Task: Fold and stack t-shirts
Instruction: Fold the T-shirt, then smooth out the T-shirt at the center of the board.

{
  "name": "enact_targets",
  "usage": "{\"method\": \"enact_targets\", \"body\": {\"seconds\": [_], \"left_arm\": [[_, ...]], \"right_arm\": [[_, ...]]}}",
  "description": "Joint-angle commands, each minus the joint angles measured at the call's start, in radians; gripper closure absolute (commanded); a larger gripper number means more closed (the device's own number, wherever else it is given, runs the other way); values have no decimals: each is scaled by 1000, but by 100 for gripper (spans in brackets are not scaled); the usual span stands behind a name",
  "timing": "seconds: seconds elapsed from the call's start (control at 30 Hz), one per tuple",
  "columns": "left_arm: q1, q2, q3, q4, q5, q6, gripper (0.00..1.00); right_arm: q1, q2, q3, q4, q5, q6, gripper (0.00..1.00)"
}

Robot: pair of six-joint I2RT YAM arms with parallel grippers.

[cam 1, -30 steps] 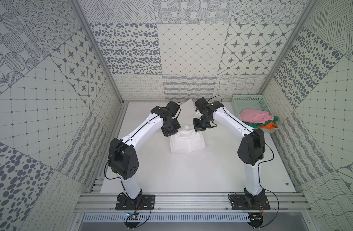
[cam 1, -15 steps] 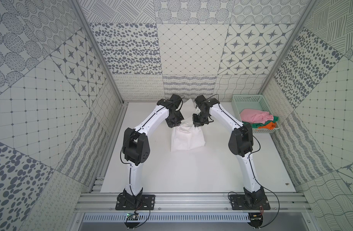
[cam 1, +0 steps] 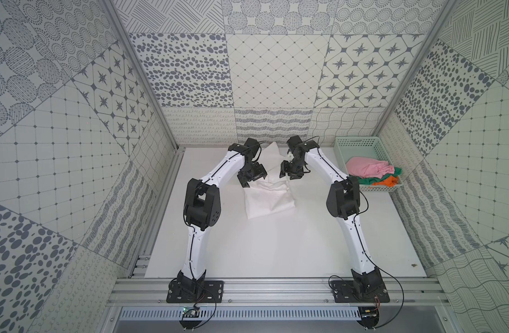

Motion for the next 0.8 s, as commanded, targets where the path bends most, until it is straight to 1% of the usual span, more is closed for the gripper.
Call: {"method": "enact_targets", "body": {"seconds": [0.0, 0.13, 0.23, 0.37, 0.4, 0.5, 0.57, 0.63, 0.7, 0.77], "left_arm": [[5, -73, -80, 11, 25, 25, 16], [3, -192, -172, 38, 20, 2, 16], [2, -290, -214, 43, 6, -11, 16], [3, -411, -245, 45, -22, -32, 17], [3, -442, -258, 52, -29, -39, 18], [3, -526, -289, 70, -51, -62, 22], [3, -573, -308, 72, -60, -73, 30], [3, -614, -327, 62, -61, -80, 40], [3, -647, -346, 46, -63, -83, 46], [3, -677, -367, 29, -64, -82, 46]], "right_arm": [[-4, -44, 40, 29, -48, -35, 41], [13, -121, -28, 38, -103, -32, 41], [54, -178, -102, 48, -131, -25, 44], [137, -236, -239, 92, -135, -11, 50], [159, -240, -272, 102, -133, -8, 53], [212, -239, -354, 131, -108, 7, 67], [235, -240, -407, 163, -93, 20, 78], [248, -232, -459, 195, -84, 35, 86], [251, -219, -490, 211, -74, 43, 88], [252, -208, -508, 224, -61, 47, 88]]}}
